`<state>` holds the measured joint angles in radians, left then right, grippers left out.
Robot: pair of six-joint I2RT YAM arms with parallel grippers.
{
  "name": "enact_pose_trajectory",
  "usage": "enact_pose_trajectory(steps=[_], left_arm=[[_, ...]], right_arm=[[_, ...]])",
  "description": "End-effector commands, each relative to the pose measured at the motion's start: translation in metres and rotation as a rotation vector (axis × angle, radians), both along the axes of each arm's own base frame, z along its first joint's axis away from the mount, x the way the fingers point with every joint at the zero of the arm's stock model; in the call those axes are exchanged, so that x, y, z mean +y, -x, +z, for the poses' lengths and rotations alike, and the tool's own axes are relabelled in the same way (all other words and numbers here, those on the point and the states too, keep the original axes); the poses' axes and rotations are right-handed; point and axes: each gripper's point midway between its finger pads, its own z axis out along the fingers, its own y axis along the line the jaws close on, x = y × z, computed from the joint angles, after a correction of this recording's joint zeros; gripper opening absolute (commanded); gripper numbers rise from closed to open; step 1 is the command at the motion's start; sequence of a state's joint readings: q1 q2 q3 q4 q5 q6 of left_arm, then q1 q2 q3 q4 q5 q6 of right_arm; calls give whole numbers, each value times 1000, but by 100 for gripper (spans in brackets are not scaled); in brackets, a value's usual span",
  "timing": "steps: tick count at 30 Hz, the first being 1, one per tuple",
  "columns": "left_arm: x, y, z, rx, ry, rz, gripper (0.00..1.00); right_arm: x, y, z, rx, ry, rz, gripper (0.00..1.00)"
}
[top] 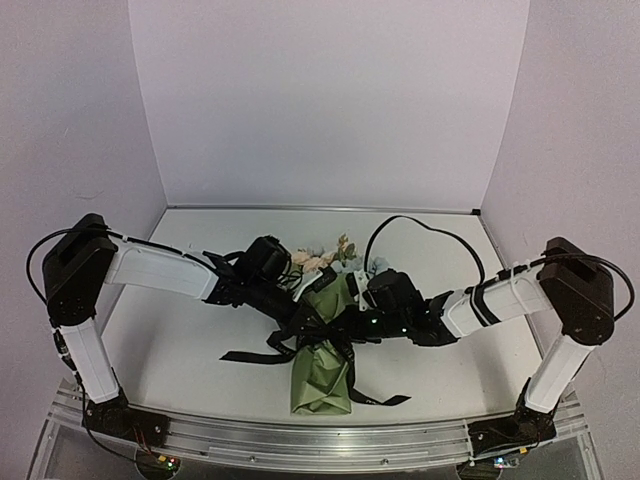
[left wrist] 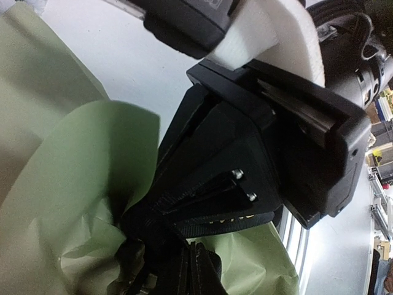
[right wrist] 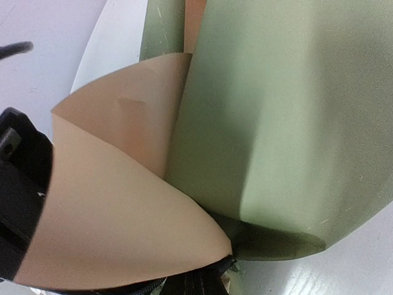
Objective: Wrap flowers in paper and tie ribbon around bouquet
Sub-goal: Cross the half-tied ribbon over the folded bouquet.
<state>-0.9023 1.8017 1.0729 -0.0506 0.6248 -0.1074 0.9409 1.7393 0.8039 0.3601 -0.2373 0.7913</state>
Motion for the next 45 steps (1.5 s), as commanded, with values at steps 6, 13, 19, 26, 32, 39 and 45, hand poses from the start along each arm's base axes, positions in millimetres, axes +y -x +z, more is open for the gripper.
enact_pose_trajectory(steps=[6,13,19,26,32,39,45], left_arm=[[-11,7,16,55,62,-46,20],[-13,10,10,102,62,-51,35],[-16,8,12,137,91,-18,27],[-10,-7,32,101,152,84,30],[-5,-12,33,131,166,106,28],[5,-18,55,83,203,171,41],[16,-28,78,55,247,231,47]], right_arm=[[2,-16,-5,-29,-35,-54,0],[-5,-17,-12,-25,-37,-68,0],[11,-18,-2,-7,-136,-27,0],[22,-14,8,16,-226,24,0],[22,-20,10,22,-266,11,0],[21,-22,8,27,-270,10,0],[23,-23,4,40,-267,10,0]])
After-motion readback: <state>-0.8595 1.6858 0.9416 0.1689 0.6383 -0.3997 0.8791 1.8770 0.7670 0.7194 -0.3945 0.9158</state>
